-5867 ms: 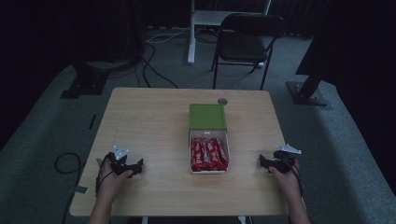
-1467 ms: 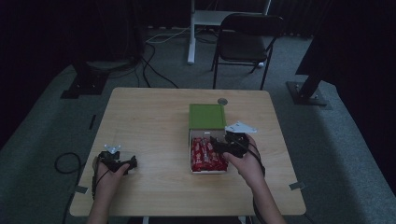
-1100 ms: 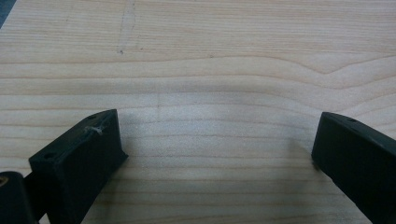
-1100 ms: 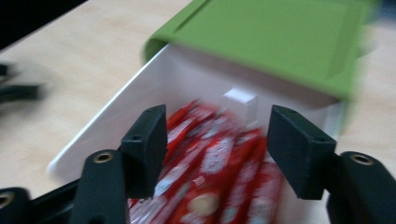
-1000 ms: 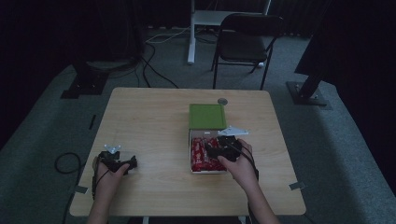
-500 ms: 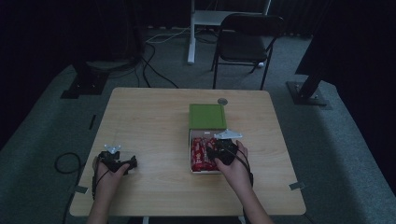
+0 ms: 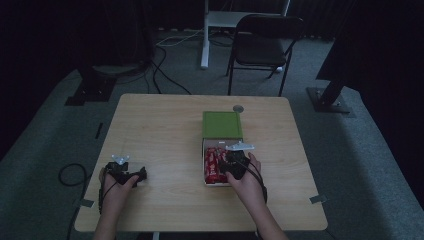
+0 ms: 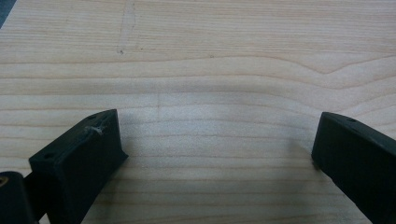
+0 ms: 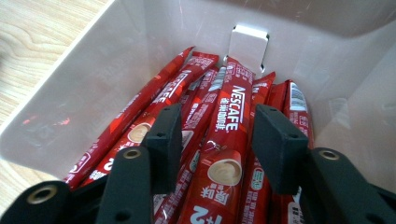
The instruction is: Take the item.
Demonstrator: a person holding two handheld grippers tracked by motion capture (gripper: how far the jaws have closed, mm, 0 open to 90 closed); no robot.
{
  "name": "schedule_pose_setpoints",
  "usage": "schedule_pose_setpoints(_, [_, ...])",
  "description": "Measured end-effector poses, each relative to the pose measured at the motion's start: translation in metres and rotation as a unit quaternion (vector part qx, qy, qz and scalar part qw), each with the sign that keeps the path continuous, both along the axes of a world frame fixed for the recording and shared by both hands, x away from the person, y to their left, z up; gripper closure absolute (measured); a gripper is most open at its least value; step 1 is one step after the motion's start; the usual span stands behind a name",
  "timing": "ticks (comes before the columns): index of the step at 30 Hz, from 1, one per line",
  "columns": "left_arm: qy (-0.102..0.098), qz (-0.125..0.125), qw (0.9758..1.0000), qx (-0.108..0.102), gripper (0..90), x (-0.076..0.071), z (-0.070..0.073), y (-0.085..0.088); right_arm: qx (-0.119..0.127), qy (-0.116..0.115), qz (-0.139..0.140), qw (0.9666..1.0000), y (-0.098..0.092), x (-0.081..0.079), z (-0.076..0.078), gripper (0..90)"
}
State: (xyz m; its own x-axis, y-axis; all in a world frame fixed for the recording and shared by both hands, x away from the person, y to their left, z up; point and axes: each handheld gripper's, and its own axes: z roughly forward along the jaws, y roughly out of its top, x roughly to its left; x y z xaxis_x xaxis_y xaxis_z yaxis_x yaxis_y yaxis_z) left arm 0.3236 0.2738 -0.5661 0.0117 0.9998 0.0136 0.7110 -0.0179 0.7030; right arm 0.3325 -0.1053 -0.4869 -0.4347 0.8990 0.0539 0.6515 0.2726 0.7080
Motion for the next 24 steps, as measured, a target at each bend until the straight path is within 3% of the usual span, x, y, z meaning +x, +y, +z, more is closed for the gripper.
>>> schedule_pose_setpoints(3, [0.000, 0.000, 1.0000, 0.000, 2.5, 0.000, 0.000, 0.000, -0.023, -0.010, -0.001, 0.9997, 0.005, -0.001, -0.002, 51.9])
schedule_pose_setpoints(6, [0.000, 0.000, 1.0000, 0.000, 2.5, 0.000, 0.000, 0.000, -0.017, 0.004, 0.002, 0.9998, 0.007, 0.000, -0.005, 52.8])
schedule_pose_setpoints(11, [0.000, 0.000, 1.0000, 0.000, 2.5, 0.000, 0.000, 0.000, 0.003, 0.011, 0.011, 0.9999, 0.005, -0.001, -0.003, 67.6])
schedule_pose_setpoints(18, [0.000, 0.000, 1.0000, 0.000, 2.5, 0.000, 0.000, 0.000, 0.006, 0.009, 0.019, 0.9998, 0.004, -0.001, -0.001, 71.1])
schedule_pose_setpoints(21, [0.000, 0.000, 1.0000, 0.000, 2.5, 0.000, 0.000, 0.000, 0.013, 0.015, 0.024, 0.9995, 0.001, -0.001, 0.003, 77.2])
schedule_pose_setpoints(24, [0.000, 0.000, 1.0000, 0.000, 2.5, 0.000, 0.000, 0.000, 0.015, 0.005, 0.027, 0.9995, -0.003, -0.002, 0.008, 80.9])
